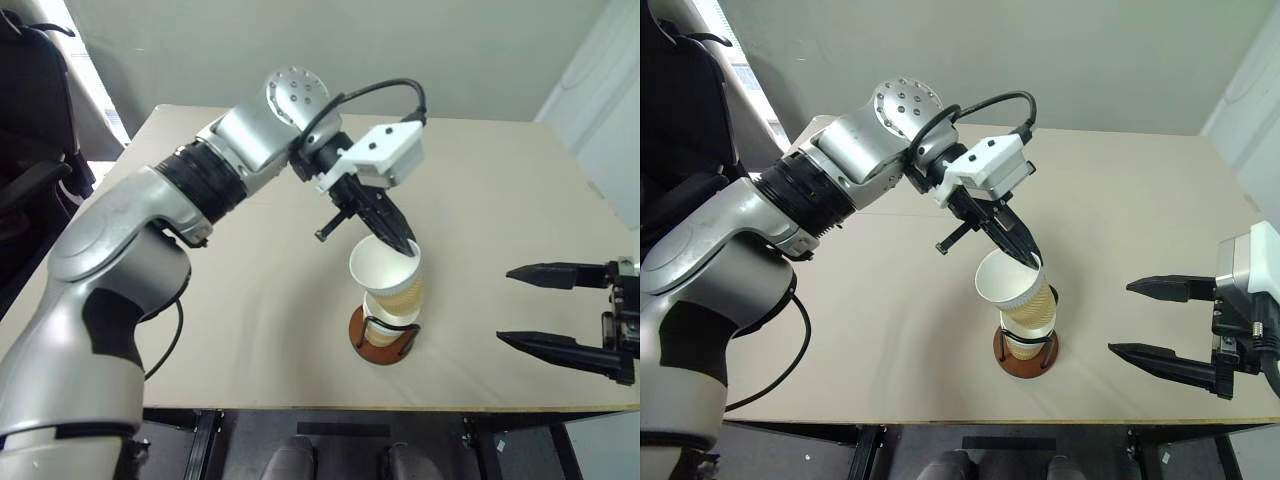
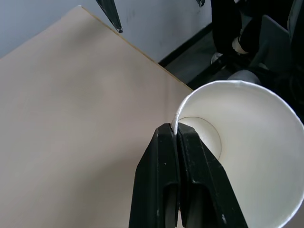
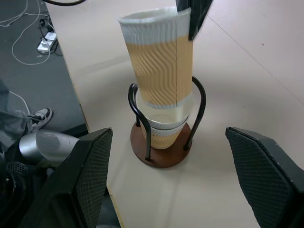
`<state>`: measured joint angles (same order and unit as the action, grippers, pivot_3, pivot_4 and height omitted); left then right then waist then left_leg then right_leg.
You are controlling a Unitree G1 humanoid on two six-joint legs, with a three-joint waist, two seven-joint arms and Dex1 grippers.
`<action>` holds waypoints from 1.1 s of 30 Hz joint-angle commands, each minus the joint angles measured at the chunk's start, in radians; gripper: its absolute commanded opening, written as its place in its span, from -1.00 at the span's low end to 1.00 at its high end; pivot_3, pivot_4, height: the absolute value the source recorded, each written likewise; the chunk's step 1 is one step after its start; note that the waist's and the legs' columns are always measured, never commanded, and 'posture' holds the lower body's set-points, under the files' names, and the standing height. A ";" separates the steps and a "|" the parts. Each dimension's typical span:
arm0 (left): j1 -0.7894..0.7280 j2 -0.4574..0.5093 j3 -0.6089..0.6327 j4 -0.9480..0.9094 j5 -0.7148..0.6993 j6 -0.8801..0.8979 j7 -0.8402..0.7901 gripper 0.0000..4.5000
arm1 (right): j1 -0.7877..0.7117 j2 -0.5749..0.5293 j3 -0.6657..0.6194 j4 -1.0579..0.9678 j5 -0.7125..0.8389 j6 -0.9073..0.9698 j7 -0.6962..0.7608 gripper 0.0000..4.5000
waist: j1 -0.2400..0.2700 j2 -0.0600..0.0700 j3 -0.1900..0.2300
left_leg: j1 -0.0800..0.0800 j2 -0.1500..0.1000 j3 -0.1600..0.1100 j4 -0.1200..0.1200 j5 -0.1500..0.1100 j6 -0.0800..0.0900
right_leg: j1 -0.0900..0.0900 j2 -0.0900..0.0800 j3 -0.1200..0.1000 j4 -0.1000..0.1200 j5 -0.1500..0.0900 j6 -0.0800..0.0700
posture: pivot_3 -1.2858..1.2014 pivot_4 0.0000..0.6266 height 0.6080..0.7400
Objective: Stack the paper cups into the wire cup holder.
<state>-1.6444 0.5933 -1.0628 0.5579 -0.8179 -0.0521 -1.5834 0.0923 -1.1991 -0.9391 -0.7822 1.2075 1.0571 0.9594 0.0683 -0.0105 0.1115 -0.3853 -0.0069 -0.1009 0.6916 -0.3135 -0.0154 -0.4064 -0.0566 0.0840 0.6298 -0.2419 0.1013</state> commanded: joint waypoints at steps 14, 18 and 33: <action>0.010 -0.030 -0.026 0.038 0.091 -0.083 -0.031 -0.99 | 0.034 0.000 -0.088 -0.016 0.052 0.012 -0.017 0.71 | 0.000 0.000 0.000 | -0.001 0.000 0.000 0.001 -0.001 0.000 | 0.000 0.000 0.000 0.000 0.000 0.000 | 0.03 -0.52 1.00; 0.016 -0.048 -0.015 0.048 0.099 -0.074 -0.031 -0.99 | 0.034 0.001 -0.087 -0.019 0.056 0.011 -0.023 0.71 | 0.000 0.000 0.000 | -0.001 0.000 0.000 0.001 -0.001 0.000 | 0.000 0.000 0.000 0.000 0.000 0.000 | 0.03 -0.52 1.00; 0.062 -0.080 0.174 0.121 0.191 -0.054 -0.031 0.99 | 0.017 -0.020 -0.023 0.018 0.021 -0.028 0.010 0.71 | 0.000 0.001 0.000 | -0.001 0.000 0.000 0.001 -0.002 0.000 | 0.000 0.000 0.000 -0.001 0.000 0.000 | 0.03 -0.52 1.00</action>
<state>-1.5809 0.5102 -0.9507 0.6619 -0.6579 -0.0933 -1.5843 0.1203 -1.2047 -0.9605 -0.7841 1.2383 1.0522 0.9554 0.0685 -0.0098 0.1112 -0.3865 -0.0067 -0.1006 0.6926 -0.3150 -0.0153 -0.4067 -0.0561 0.0841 0.6294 -0.2420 0.1014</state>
